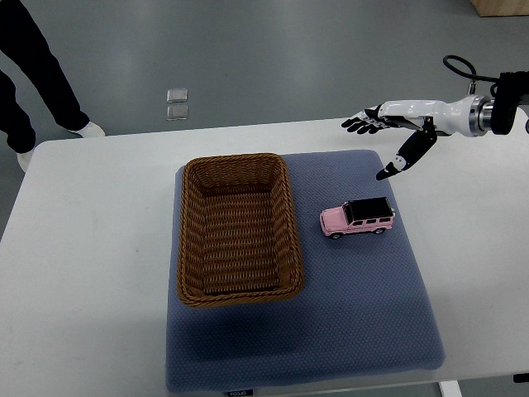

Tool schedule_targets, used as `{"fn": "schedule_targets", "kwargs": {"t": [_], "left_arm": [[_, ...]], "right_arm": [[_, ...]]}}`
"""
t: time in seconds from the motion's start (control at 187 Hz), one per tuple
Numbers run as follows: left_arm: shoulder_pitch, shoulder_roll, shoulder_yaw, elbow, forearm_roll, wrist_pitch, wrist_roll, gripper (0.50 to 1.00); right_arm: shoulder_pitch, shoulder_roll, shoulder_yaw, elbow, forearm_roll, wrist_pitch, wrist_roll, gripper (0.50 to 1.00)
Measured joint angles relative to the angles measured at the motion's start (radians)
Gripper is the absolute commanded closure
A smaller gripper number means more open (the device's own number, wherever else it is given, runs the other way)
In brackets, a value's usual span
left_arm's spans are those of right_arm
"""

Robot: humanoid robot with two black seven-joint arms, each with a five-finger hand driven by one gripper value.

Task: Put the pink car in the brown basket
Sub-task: 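Move the right hand over the pink toy SUV and lower it, then close the right hand's fingers around the pink toy SUV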

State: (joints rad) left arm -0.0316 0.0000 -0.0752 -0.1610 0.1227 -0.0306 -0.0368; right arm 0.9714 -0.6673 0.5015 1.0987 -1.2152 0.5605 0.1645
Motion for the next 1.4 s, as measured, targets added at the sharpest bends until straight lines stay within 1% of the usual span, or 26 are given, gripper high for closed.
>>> {"fn": "schedule_targets", "kwargs": {"t": [0.139, 0.252, 0.338, 0.461, 0.718, 0.734, 0.879, 0.916, 0.991, 1.398], "left_arm": [[0.000, 0.000, 0.000, 0.000, 0.000, 0.000, 0.000, 0.500], [0.000, 0.000, 0.000, 0.000, 0.000, 0.000, 0.000, 0.500], [0.000, 0.000, 0.000, 0.000, 0.000, 0.000, 0.000, 0.500], [0.000, 0.000, 0.000, 0.000, 0.000, 0.000, 0.000, 0.500], [0.000, 0.000, 0.000, 0.000, 0.000, 0.000, 0.000, 0.500], [0.000, 0.000, 0.000, 0.000, 0.000, 0.000, 0.000, 0.500], [0.000, 0.000, 0.000, 0.000, 0.000, 0.000, 0.000, 0.500], [0.000, 0.000, 0.000, 0.000, 0.000, 0.000, 0.000, 0.500], [0.000, 0.000, 0.000, 0.000, 0.000, 0.000, 0.000, 0.500], [0.000, 0.000, 0.000, 0.000, 0.000, 0.000, 0.000, 0.500]], "right_arm": [[-0.011, -0.020, -0.057, 0.072, -0.042, -0.028, -0.004, 0.634], [-0.014, -0.021, -0.098, 0.093, -0.057, -0.049, -0.014, 0.640], [-0.019, -0.012, -0.120, 0.102, -0.069, -0.078, -0.028, 0.640], [-0.023, 0.020, -0.151, 0.104, -0.086, -0.132, -0.039, 0.640], [-0.038, 0.045, -0.210, 0.104, -0.140, -0.177, -0.042, 0.644], [-0.040, 0.047, -0.211, 0.104, -0.147, -0.180, -0.042, 0.650], [-0.053, 0.056, -0.214, 0.100, -0.178, -0.201, -0.042, 0.673], [-0.053, 0.057, -0.216, 0.096, -0.185, -0.206, -0.042, 0.689], [-0.053, 0.062, -0.225, 0.091, -0.200, -0.217, -0.042, 0.701], [-0.052, 0.110, -0.250, 0.046, -0.234, -0.246, -0.042, 0.703]]}}
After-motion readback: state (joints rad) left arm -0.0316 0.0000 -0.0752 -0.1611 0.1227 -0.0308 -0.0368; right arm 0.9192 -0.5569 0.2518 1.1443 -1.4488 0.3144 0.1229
